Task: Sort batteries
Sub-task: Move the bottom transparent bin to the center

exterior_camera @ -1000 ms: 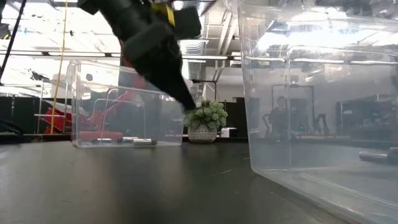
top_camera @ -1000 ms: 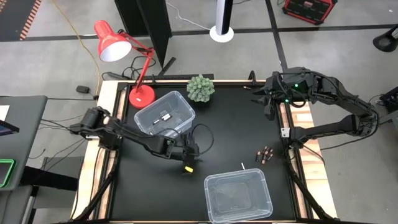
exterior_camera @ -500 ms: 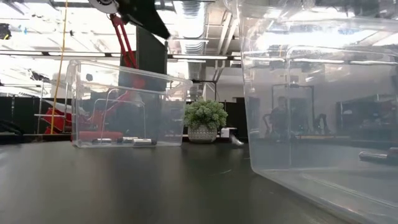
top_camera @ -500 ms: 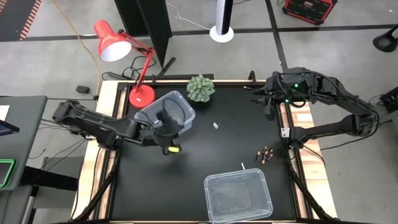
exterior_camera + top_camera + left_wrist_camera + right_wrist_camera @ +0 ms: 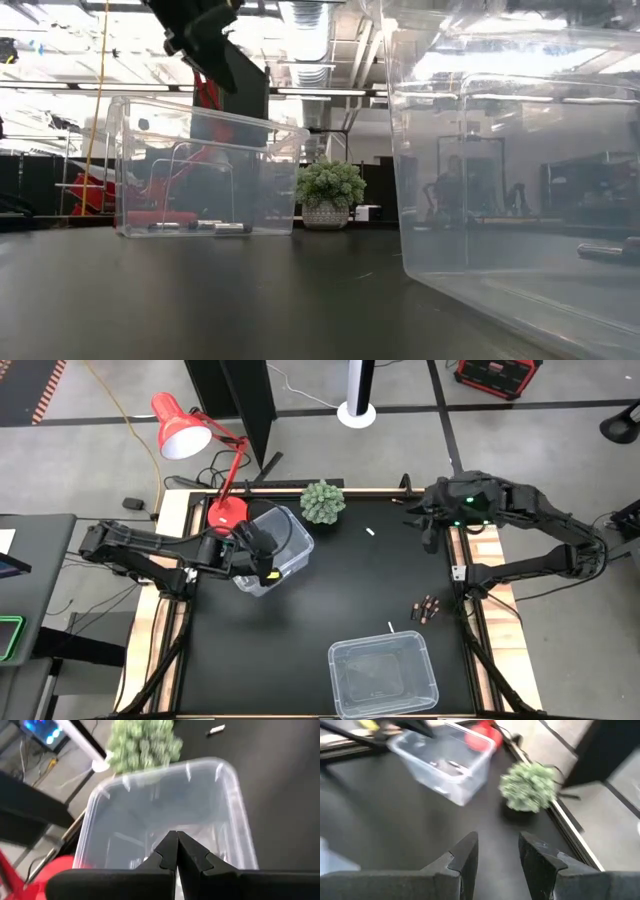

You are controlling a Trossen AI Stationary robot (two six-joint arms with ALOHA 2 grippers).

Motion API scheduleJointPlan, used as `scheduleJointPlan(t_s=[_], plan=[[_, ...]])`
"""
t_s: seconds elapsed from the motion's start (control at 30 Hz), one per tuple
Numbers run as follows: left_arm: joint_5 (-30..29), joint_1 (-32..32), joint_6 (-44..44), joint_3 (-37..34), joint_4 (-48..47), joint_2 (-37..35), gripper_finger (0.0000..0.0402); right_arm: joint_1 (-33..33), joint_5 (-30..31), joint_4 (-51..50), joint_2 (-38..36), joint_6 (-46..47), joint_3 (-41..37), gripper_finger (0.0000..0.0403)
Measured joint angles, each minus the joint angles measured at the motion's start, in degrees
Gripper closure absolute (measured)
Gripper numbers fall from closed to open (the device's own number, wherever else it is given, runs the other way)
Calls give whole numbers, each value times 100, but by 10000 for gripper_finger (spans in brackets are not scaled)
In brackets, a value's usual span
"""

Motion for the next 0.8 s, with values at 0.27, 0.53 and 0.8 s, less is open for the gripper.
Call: scheduleJointPlan(t_s=[0.27, 0.53, 0.8], plan=[[-153, 143, 159, 0, 314, 12, 350, -1392, 116, -541, 1744, 11, -282, 245], [-242, 128, 116, 0, 352, 20, 316, -3475, -796, -843, 3814, -721, 396, 245], [-240, 103, 92, 0, 167, 19, 314, -4433, -990, -950, 4588, -1264, 791, 245]])
